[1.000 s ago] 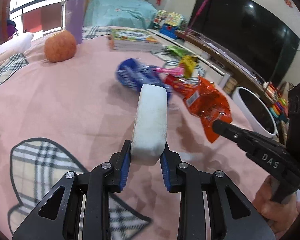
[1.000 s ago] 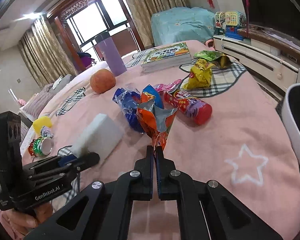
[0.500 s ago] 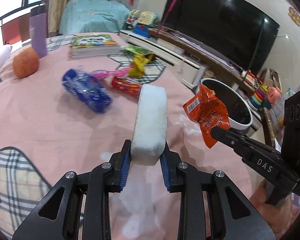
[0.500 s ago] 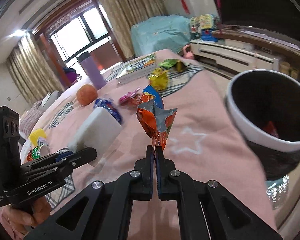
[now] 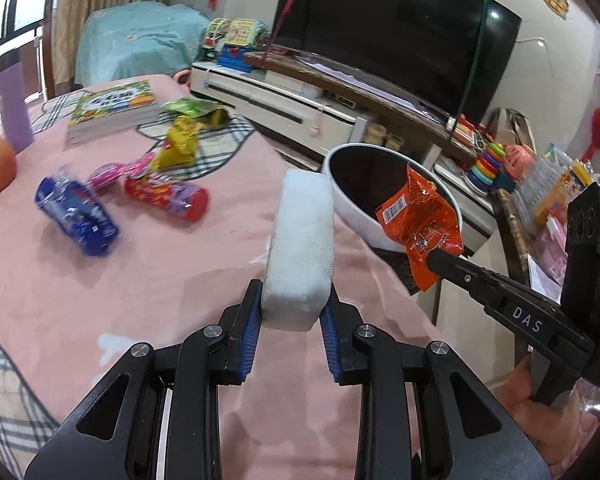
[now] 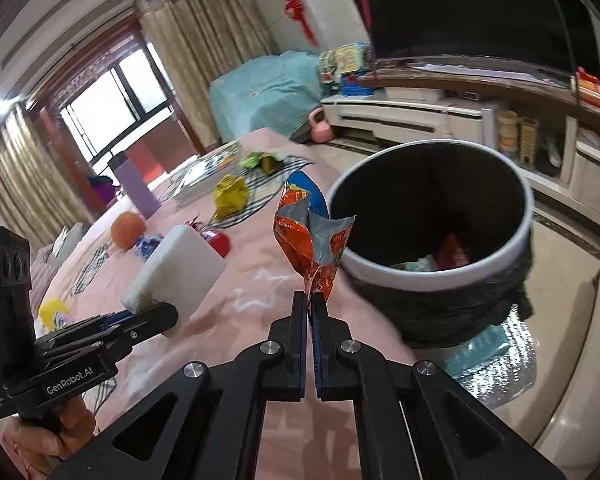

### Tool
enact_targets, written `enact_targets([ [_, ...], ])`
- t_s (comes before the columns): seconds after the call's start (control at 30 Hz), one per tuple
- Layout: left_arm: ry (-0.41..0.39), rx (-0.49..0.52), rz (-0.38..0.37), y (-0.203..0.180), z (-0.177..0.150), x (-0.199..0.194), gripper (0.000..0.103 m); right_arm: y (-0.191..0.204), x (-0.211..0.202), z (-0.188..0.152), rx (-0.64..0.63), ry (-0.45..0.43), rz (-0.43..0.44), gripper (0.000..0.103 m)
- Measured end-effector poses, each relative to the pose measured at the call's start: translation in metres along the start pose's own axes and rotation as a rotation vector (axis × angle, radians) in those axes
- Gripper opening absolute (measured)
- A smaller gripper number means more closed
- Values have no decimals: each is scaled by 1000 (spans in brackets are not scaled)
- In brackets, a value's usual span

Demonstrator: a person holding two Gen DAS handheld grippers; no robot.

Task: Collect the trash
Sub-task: 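Carry the white block and orange chip bag over the black trash bin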

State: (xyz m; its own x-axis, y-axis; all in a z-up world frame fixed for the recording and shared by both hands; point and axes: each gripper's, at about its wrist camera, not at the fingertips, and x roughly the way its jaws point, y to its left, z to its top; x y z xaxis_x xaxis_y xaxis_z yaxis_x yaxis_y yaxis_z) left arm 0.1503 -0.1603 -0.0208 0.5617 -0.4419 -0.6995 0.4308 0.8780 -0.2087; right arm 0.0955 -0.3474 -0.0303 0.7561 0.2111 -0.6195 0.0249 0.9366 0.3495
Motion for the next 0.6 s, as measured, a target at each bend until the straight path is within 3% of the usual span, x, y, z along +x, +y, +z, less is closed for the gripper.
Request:
enact_targets([
  [0.6, 14, 75, -40, -45, 31, 32, 26, -50, -13, 15, 89, -50, -56, 2],
])
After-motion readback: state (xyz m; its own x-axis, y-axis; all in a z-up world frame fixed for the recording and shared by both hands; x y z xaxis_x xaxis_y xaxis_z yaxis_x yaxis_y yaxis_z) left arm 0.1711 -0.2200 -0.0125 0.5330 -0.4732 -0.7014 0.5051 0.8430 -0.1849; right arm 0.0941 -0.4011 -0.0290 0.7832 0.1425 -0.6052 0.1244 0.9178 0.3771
